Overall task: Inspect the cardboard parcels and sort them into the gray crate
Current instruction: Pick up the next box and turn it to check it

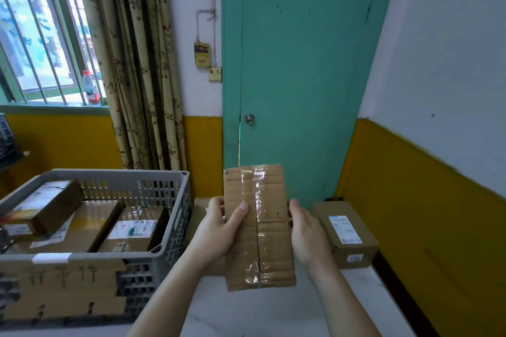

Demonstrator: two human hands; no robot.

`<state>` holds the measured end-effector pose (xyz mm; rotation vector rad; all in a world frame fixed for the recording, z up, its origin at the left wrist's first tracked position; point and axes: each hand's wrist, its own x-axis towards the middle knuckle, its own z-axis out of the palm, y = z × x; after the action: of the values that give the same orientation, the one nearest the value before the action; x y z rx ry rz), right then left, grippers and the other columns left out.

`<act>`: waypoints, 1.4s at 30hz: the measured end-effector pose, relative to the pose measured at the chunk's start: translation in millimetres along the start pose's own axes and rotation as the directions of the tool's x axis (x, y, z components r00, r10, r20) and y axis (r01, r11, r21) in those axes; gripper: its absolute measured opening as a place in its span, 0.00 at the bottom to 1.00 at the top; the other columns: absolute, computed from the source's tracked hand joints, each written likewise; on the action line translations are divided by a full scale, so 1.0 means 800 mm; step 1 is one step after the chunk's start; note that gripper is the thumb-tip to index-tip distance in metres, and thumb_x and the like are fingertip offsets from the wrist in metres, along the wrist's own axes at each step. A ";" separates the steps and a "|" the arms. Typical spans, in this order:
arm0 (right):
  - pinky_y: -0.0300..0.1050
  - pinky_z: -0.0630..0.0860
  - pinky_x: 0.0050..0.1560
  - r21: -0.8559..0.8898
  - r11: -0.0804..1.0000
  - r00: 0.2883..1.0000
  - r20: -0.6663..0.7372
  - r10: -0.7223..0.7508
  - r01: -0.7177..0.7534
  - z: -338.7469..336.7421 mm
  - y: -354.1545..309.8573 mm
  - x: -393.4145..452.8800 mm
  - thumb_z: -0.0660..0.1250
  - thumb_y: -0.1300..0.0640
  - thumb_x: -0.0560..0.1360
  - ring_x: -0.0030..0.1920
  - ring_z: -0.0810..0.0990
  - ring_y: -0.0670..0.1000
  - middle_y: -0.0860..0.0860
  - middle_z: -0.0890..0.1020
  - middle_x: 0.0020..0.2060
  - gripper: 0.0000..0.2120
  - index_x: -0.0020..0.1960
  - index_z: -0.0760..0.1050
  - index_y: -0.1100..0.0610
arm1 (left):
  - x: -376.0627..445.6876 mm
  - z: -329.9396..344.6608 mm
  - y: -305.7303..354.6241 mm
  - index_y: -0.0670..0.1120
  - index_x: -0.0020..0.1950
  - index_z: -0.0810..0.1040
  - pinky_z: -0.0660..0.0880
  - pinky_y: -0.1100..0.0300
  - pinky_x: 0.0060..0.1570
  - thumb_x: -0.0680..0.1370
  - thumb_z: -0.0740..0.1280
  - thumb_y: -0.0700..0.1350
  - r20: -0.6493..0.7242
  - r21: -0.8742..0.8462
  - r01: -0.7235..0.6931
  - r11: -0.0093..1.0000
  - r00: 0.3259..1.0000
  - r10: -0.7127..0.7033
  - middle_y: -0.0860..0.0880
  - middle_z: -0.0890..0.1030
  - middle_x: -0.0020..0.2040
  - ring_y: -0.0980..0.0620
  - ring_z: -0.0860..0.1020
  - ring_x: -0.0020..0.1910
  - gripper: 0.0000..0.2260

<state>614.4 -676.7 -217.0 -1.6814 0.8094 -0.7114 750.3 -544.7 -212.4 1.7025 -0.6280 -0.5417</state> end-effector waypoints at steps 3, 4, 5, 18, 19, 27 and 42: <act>0.51 0.77 0.62 0.057 0.997 0.998 0.048 -0.048 0.046 -0.001 0.001 -0.001 0.58 0.43 0.85 0.57 0.82 0.43 0.38 0.85 0.53 0.13 0.59 0.81 0.39 | 0.002 -0.006 -0.005 0.57 0.62 0.75 0.83 0.50 0.54 0.74 0.69 0.67 -0.016 -0.098 0.011 0.995 1.000 -0.013 0.55 0.86 0.55 0.56 0.86 0.51 0.22; 0.52 0.77 0.63 0.057 0.997 0.997 0.056 -0.047 0.044 -0.001 0.003 -0.001 0.61 0.43 0.84 0.58 0.82 0.43 0.39 0.85 0.55 0.11 0.61 0.80 0.40 | 0.003 -0.007 -0.007 0.58 0.62 0.76 0.82 0.47 0.56 0.75 0.69 0.66 -0.020 -0.117 0.016 0.993 1.000 -0.018 0.55 0.86 0.56 0.55 0.86 0.53 0.19; 0.52 0.77 0.64 0.057 0.998 0.997 0.060 -0.039 0.035 -0.002 0.004 -0.001 0.63 0.43 0.82 0.58 0.82 0.44 0.39 0.85 0.55 0.10 0.60 0.80 0.39 | 0.005 -0.010 -0.008 0.59 0.63 0.77 0.81 0.44 0.59 0.77 0.69 0.64 -0.025 -0.133 0.017 0.991 0.999 -0.020 0.55 0.86 0.56 0.52 0.85 0.55 0.17; 0.27 0.75 0.39 0.037 0.999 1.000 -0.023 -0.017 0.018 -0.006 0.016 -0.001 0.70 0.42 0.78 0.43 0.80 0.29 0.28 0.81 0.41 0.06 0.51 0.73 0.34 | 0.006 -0.006 -0.003 0.64 0.70 0.69 0.78 0.54 0.54 0.84 0.62 0.57 -0.134 -0.014 -0.125 0.992 0.983 0.122 0.53 0.78 0.66 0.57 0.78 0.57 0.15; 0.26 0.73 0.36 0.025 0.999 0.999 -0.051 -0.019 0.020 -0.006 0.017 0.000 0.69 0.44 0.79 0.41 0.80 0.29 0.28 0.79 0.42 0.07 0.55 0.73 0.35 | 0.005 -0.006 0.000 0.64 0.72 0.69 0.76 0.55 0.57 0.83 0.62 0.60 -0.124 0.005 -0.126 0.992 0.984 0.125 0.54 0.77 0.69 0.57 0.77 0.60 0.17; 0.27 0.72 0.35 -0.082 0.994 0.976 -0.198 -0.088 0.073 -0.012 0.023 0.003 0.70 0.48 0.80 0.48 0.81 0.36 0.31 0.77 0.44 0.12 0.62 0.77 0.45 | -0.001 -0.008 0.007 0.68 0.82 0.44 0.72 0.41 0.72 0.58 0.66 0.81 0.146 0.097 0.057 0.994 0.987 -0.071 0.50 0.66 0.80 0.46 0.75 0.71 0.58; 0.51 0.80 0.57 -0.079 0.997 0.990 -0.140 0.005 -0.017 -0.069 0.024 -0.018 0.59 0.46 0.85 0.56 0.82 0.42 0.32 0.84 0.51 0.13 0.56 0.78 0.30 | 0.004 0.067 -0.035 0.60 0.61 0.72 0.82 0.55 0.53 0.78 0.69 0.63 0.112 -0.182 0.102 0.978 0.990 -0.083 0.59 0.82 0.57 0.60 0.84 0.52 0.16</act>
<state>559.6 -699.7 -223.4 -1.7116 0.9563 -0.8057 720.8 -581.0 -251.0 1.5385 -0.5551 -0.7367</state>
